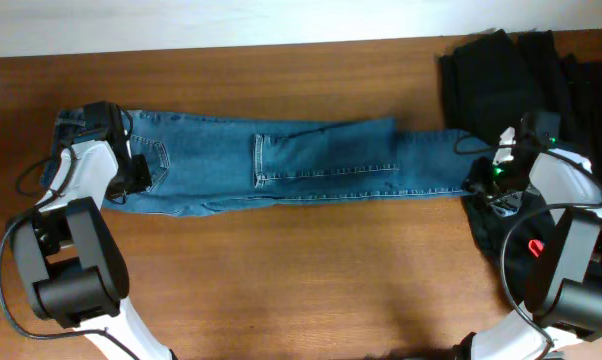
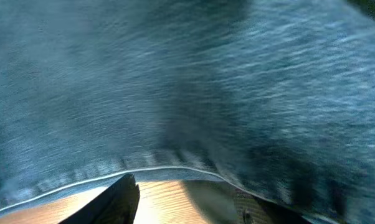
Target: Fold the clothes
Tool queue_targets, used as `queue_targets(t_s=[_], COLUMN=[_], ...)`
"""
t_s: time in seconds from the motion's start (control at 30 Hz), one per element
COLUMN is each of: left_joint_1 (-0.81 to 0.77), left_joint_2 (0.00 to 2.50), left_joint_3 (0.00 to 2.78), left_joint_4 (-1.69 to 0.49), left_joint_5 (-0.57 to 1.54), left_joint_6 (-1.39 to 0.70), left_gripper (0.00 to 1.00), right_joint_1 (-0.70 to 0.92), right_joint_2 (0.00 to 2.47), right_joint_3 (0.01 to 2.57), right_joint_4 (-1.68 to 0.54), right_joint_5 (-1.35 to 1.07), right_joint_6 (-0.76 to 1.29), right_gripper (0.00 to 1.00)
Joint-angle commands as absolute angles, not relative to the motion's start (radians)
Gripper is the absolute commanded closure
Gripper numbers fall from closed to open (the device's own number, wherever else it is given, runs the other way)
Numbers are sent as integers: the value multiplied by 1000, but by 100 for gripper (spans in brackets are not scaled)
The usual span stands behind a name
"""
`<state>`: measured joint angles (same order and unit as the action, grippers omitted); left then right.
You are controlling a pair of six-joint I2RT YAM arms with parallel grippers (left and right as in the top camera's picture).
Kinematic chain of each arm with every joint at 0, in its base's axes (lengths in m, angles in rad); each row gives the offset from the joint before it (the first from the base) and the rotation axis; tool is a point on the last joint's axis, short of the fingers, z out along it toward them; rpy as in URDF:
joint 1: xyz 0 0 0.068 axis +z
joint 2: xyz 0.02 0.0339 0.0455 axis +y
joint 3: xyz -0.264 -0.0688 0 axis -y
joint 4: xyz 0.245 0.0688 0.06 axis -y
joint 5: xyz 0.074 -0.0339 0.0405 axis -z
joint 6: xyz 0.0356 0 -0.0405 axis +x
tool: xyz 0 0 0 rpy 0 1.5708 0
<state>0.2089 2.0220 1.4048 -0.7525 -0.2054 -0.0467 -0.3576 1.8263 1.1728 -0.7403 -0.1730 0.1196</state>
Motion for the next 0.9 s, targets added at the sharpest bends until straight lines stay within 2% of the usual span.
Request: queue_targets(t_s=[0.0,0.17,0.23,0.3,0.4,0.43,0.47,0.5,0.53,0.57,0.7,0.87], left_joint_1=[209,209,209,209,209,209,209,209,209,209,209,209], left_joint_2=[2035,2035,2035,2035,2035,2035,2035,2035,2035,2035,2035,2035], left_joint_3=[1422,1422,1422,1422,1422,1422,1422,1422,1422,1422,1422,1422], left_joint_4=[-757,-761,-768,-772,-771,-771,-771,-771,-771,-771,-772,-772], left_joint_5=[-197,-197,-197,-197,-197,-197,-197,-197,-197,-197,-197,-197], left_joint_6=[-52,-52,-52,-52,-52,-53,-53,-53,-53,-53,-52,-52], left_gripper=[72,72,72,72,72,72,72,72,72,72,71,72], right_joint_1=[-361,-373,-397,-423,-456,-469,-474,-478,-478,-478,-478,-478], right_joint_2=[1808,1807,1807,1807,1807,1807,1807,1807,1807,1807,1805,1770], right_joint_3=[1159,1178,1210,1258,1315,1330,1330,1330,1330,1330,1333,1483], right_joint_4=[-692,-495,-427,-406,-418,-439,-445,-458,-477,-496,-512,-522], right_joint_5=[-49,132,132,126,35,-28,-65,-99,-128,-144,-179,-287], right_joint_6=[170,170,171,170,157,158,158,158,158,158,150,89], right_gripper=[44,26,20,16,17,22,35,57,86,96,96,96])
